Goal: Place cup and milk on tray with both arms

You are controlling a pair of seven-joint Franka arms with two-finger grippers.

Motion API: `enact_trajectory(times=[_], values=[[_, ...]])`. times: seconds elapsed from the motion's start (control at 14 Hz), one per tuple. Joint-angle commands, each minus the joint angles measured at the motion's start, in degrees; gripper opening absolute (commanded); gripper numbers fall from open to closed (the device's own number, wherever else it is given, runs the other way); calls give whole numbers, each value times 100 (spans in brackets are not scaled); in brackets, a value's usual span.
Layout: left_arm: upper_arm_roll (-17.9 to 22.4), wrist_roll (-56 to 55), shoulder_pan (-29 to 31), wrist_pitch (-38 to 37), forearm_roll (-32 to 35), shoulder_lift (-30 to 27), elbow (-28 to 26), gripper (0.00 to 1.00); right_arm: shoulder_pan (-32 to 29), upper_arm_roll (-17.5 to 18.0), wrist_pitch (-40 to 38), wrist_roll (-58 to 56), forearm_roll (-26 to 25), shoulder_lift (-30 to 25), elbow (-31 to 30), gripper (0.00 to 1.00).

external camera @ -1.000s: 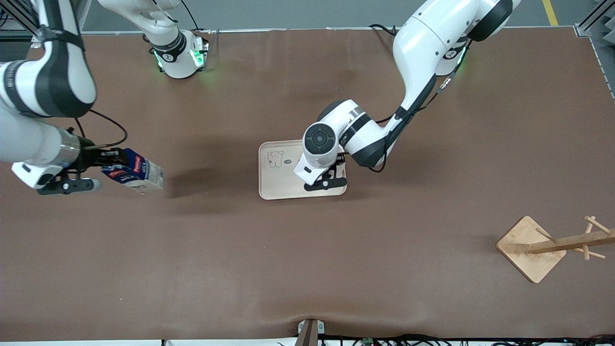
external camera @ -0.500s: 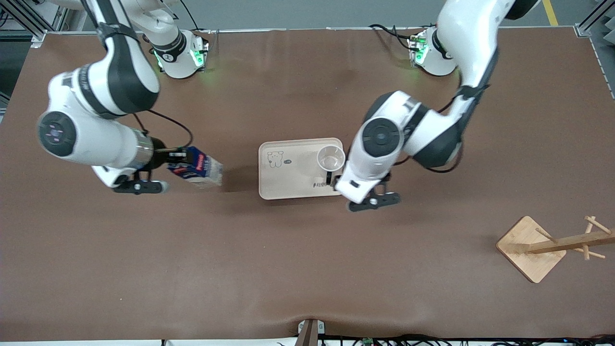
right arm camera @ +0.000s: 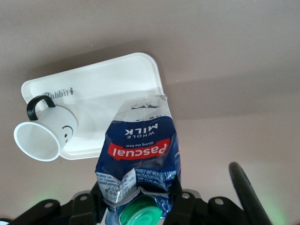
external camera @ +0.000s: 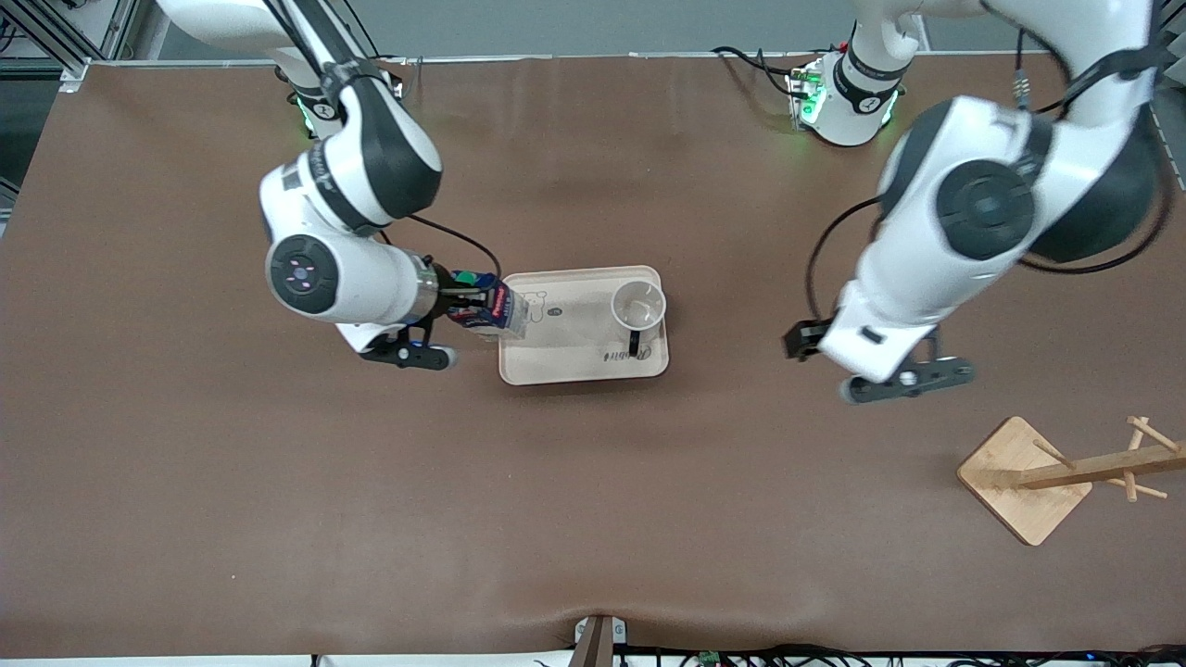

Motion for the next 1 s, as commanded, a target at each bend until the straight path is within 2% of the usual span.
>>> enact_trajectory(times=[0.0, 0.14, 0.36, 0.5, 0.57, 0.64, 0.71, 0.79, 0.86, 0.93], values=[[-36, 815, 539, -149, 91, -434, -159, 100, 250, -66, 89, 104, 129, 229, 198, 0], [-28, 1141, 724, -455, 91, -619, -159, 100, 337, -66, 255, 52, 94, 282, 198, 0], [95, 1308, 1013, -737, 30, -1197, -150, 100, 531, -66, 291, -37, -336, 361, 198, 1], [113, 1397, 1120, -756, -23, -1532, -150, 100, 531, -66, 265, -37, -355, 361, 155, 5], [104, 1423, 1181, -773, -67, -1577, -150, 100, 540, -74, 282, -28, -355, 379, 137, 11], [104, 1432, 1208, -817, -76, -1604, -159, 100, 540, -66, 291, -19, -355, 431, 146, 28], [113, 1441, 1208, -896, -67, -1691, -159, 100, 549, -66, 300, 42, -346, 466, 146, 54], [113, 1441, 1208, -914, -67, -1709, -159, 100, 549, -66, 309, 42, -346, 484, 146, 58], [113, 1458, 1208, -940, -67, -1718, -159, 100, 540, -66, 309, 42, -346, 493, 146, 69], [122, 1537, 1200, -940, -67, -1718, -168, 100, 540, -74, 309, 42, -346, 493, 146, 90]])
